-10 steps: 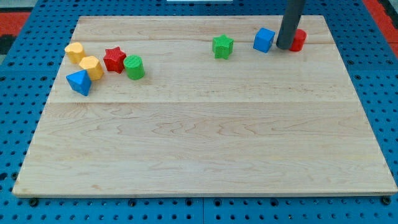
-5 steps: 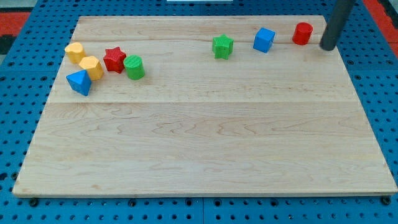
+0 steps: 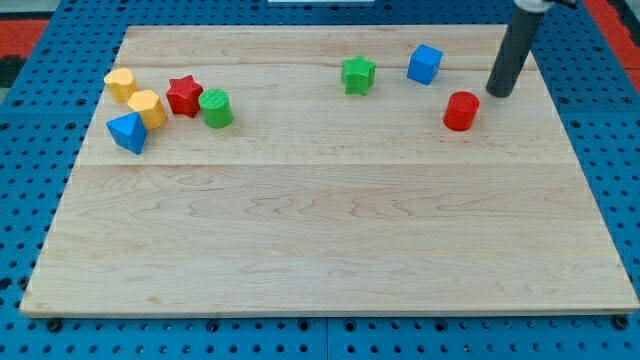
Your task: Place the blue cube and red circle diagonally to each other
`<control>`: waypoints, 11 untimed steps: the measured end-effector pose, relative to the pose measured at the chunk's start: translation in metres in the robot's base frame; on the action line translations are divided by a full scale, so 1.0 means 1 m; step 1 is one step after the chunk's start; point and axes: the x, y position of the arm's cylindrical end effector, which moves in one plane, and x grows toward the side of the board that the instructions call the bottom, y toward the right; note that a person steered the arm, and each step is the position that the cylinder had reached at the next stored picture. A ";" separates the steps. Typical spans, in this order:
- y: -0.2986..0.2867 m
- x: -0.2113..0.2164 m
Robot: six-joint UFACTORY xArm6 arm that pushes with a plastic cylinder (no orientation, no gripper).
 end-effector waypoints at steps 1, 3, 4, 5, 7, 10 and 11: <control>-0.069 0.029; -0.044 0.051; -0.016 -0.013; 0.071 -0.041; -0.078 -0.040; -0.074 -0.049; -0.096 -0.077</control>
